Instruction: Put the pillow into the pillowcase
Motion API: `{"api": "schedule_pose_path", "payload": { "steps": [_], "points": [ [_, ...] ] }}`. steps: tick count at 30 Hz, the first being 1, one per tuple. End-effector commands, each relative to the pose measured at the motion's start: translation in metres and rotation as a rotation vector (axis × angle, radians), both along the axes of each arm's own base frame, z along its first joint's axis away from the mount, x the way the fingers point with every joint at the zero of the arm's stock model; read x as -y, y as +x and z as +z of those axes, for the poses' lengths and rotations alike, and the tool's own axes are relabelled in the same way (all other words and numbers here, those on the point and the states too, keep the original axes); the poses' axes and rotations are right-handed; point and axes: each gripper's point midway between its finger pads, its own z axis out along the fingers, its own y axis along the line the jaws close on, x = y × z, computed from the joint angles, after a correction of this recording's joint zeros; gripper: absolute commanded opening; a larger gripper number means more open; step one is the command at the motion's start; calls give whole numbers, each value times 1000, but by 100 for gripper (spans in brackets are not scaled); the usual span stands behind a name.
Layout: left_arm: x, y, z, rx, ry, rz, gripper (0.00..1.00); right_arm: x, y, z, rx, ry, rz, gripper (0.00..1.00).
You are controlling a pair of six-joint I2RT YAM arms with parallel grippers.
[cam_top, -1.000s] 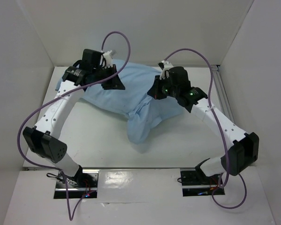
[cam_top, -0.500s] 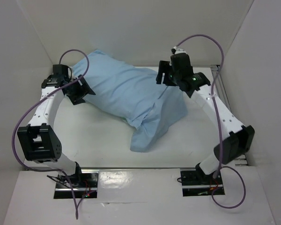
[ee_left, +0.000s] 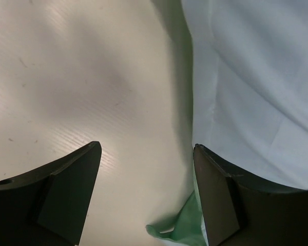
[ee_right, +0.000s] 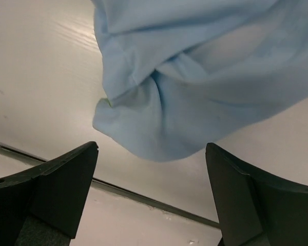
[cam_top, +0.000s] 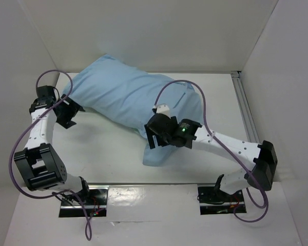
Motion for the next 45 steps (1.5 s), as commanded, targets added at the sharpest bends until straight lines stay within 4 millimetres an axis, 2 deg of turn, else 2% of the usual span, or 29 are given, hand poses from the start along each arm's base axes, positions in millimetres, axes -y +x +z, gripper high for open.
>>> {"api": "schedule_pose_path", "payload": {
  "steps": [1,3,4,6,7,10,12,13,14,16,17,18,19,20,23,24,27,30,32,33,34,35,36,37,38,39,41,45],
  "points": [
    [-13,8,20,95,-2,59,85,3,-14,2,37,66,-114,93],
    [-10,10,15,80,-29,55,85,-19,-27,-7,27,78,-69,93],
    [-7,10,16,84,-43,45,85,-30,-22,-16,39,48,-82,93],
    [-4,10,17,89,-57,34,84,-42,-15,-22,58,35,-98,94],
    [-4,11,22,109,-50,33,84,-55,-7,-25,78,48,-95,94],
    [-1,8,24,120,-50,19,83,-73,12,-25,137,91,-93,94],
    [-1,6,21,111,-53,20,83,-74,21,-36,128,83,-122,88],
    [1,7,19,115,-59,14,83,-65,30,-50,110,38,-182,84],
    [3,7,20,118,-69,7,83,-55,38,-53,145,-8,-243,67],
    [4,9,22,128,-78,8,83,-36,47,-61,175,-67,-366,42],
    [4,9,22,128,-78,8,83,-16,44,-66,178,-156,-401,21],
    [4,9,22,128,-78,8,83,-3,49,-63,211,-186,-444,0],
    [4,9,22,128,-78,8,83,7,50,-66,213,-203,-476,0],
    [4,9,22,129,-72,0,83,26,42,-60,220,-218,-491,0],
    [6,12,30,152,-76,-22,83,71,40,-54,221,-212,-582,0],
    [6,12,30,152,-76,-22,83,94,33,-49,221,-207,-604,0],
    [5,13,33,161,-66,-29,83,142,33,-39,228,-211,-665,0],
    [7,12,28,156,-79,-36,83,169,41,-33,230,-222,-699,0],
    [7,11,27,157,-72,-44,83,163,49,-25,225,-180,-636,0],
    [10,5,21,133,-82,-43,83,156,52,-23,226,-150,-611,9],
    [12,2,21,137,-83,-57,83,151,56,-15,232,-109,-601,30],
    [14,-3,19,127,-87,-57,83,144,53,-19,198,-99,-561,66],
    [15,-11,18,121,-72,-61,84,139,55,-12,201,-71,-539,75],
    [10,-17,16,111,-56,-47,84,139,54,-4,198,-46,-539,81],
    [12,-27,11,75,-57,-37,86,135,49,-5,170,-25,-516,86],
    [9,-36,15,83,-36,-28,86,133,46,1,165,-5,-506,87],
    [7,-53,3,44,-14,-9,86,139,37,9,142,48,-508,90],
    [6,-77,-18,-11,21,16,95,162,12,1,77,69,-561,95]
  ]
}}
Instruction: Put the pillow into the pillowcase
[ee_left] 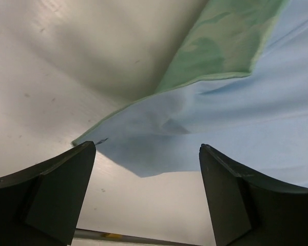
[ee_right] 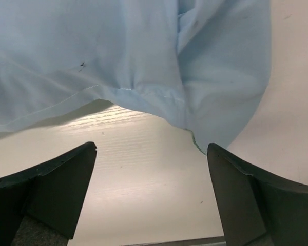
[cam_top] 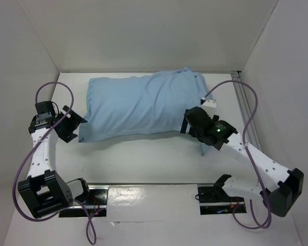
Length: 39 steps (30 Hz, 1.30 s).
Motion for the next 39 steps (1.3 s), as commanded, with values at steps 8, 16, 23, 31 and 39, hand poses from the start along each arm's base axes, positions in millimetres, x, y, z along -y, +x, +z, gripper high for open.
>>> {"api": "schedule_pose_path", "payload": {
  "steps": [8,16,23,31,39],
  "points": [
    [-6,-20,-44,-26,88,-9,100,46,-51,-34,-163,187,-216,98],
    [27,28,-46,105,-102,-127,76,56,-40,-62,-204,303,-301,99],
    [30,43,28,306,-157,-86,0,41,-14,-73,-128,511,-293,94],
    [32,49,54,327,-195,-80,0,18,-21,-43,27,1088,-444,92],
    [39,49,49,324,-222,-99,0,34,-22,-61,84,1335,-713,92]
  ]
}}
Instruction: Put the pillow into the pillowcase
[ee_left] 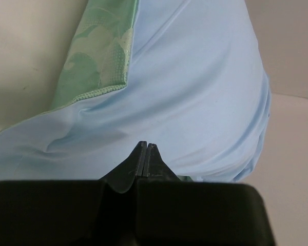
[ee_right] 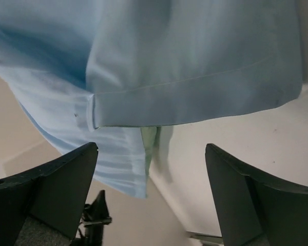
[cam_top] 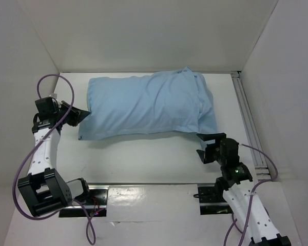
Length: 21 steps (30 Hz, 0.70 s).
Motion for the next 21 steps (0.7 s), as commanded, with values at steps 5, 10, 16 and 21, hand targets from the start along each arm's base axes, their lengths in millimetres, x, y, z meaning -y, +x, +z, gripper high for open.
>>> {"api": "schedule_pose_path", "payload": {
  "steps": [5,10,16,21],
  "points": [
    [13,2,5,30,-22,-42,0,12,19,0,43,282,-242,90],
    [14,-2,2,20,-20,-47,0,30,31,-16,62,250,-345,89],
    [-24,-33,-29,-211,115,140,36,33,40,-12,64,234,-362,87],
    [-47,-67,-46,-333,213,242,100,40,29,5,78,189,-373,87]
  ]
}}
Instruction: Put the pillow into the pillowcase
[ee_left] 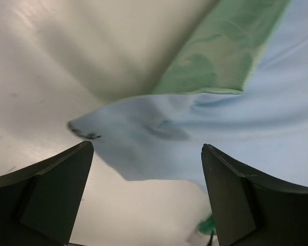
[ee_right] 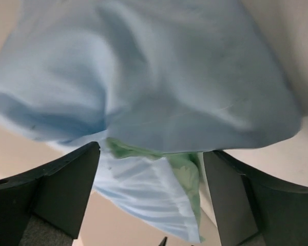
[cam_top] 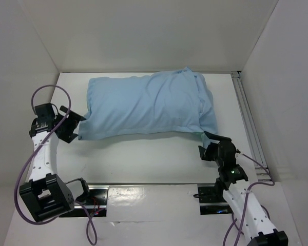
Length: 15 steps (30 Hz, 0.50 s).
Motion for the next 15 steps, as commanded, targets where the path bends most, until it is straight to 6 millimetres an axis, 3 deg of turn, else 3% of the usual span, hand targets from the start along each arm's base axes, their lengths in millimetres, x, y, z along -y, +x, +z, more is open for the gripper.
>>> {"api": "schedule_pose_path", "payload": {
  "steps": [1,5,8,15],
  "points": [
    [-20,-30,-5,-97,117,77,100,13,-1,34,56,-44,-49,90],
    [-29,-41,-15,-124,135,132,100,26,-27,35,2,-72,-93,93],
    [-24,-35,-21,-90,91,127,100,29,-33,28,-14,-59,-115,94],
    [-7,-9,-50,-50,-55,74,100,16,-6,13,24,-21,-78,94]
  ]
}}
